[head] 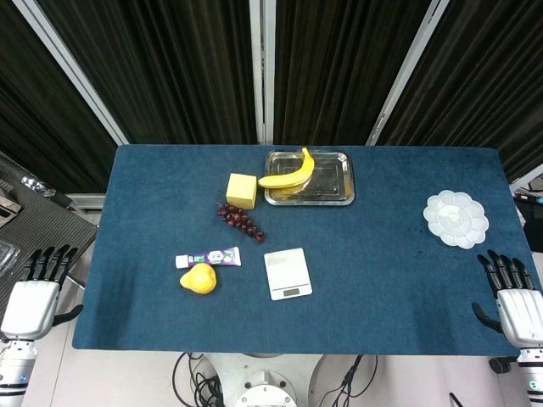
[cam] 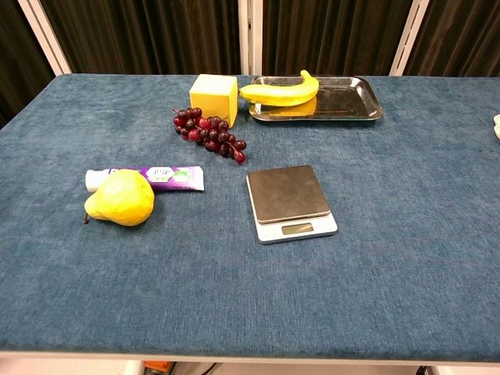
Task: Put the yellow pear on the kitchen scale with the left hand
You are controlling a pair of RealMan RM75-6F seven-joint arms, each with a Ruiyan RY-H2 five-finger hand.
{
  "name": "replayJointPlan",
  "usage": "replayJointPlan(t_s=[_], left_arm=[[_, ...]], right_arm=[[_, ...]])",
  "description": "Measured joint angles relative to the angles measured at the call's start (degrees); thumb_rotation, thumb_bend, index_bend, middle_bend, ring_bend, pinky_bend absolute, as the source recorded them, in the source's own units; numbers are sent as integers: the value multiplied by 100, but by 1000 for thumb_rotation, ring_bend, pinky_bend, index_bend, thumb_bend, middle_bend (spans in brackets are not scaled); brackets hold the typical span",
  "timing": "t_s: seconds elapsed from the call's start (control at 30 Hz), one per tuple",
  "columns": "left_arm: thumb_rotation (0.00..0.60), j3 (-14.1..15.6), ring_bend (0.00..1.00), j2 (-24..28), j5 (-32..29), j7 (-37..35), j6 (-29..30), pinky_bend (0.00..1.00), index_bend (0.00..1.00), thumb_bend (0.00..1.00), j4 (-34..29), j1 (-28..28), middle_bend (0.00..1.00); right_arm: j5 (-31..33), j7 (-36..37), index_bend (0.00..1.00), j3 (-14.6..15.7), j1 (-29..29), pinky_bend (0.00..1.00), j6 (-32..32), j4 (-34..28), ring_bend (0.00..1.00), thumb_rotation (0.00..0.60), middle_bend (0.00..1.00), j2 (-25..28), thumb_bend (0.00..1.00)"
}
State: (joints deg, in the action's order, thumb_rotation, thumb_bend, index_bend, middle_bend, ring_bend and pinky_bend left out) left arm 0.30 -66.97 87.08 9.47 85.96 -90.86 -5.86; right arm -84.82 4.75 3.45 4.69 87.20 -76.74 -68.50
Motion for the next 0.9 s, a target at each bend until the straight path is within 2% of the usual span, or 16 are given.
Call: replayJointPlan(t_s=[0.33, 0.53, 0.73, 0.9], left_arm=[[600, -6, 0, -62, 139, -278, 44, 0, 53, 100, -20, 29, 35], [600, 96, 0, 21, 535, -326, 23, 0, 53, 121, -349, -43, 35], [600, 355, 0, -19, 1364, -295, -478, 0, 53, 247, -731, -399, 53], [600, 427, 0, -421, 1641, -270, -1149, 0, 54, 369, -951, -852, 86]], right_arm=[[-118, 34, 0, -121, -53, 0, -16, -148, 0, 600, 0, 44, 211], [-102, 214, 0, -232, -93, 0, 27, -190, 0, 600, 0, 115, 212], [-76, 516, 0, -385, -92, 0, 40, -316, 0, 600, 0, 351, 212], [-142, 806, 0, -471, -89, 0, 104, -545, 0, 600, 0, 556, 212]])
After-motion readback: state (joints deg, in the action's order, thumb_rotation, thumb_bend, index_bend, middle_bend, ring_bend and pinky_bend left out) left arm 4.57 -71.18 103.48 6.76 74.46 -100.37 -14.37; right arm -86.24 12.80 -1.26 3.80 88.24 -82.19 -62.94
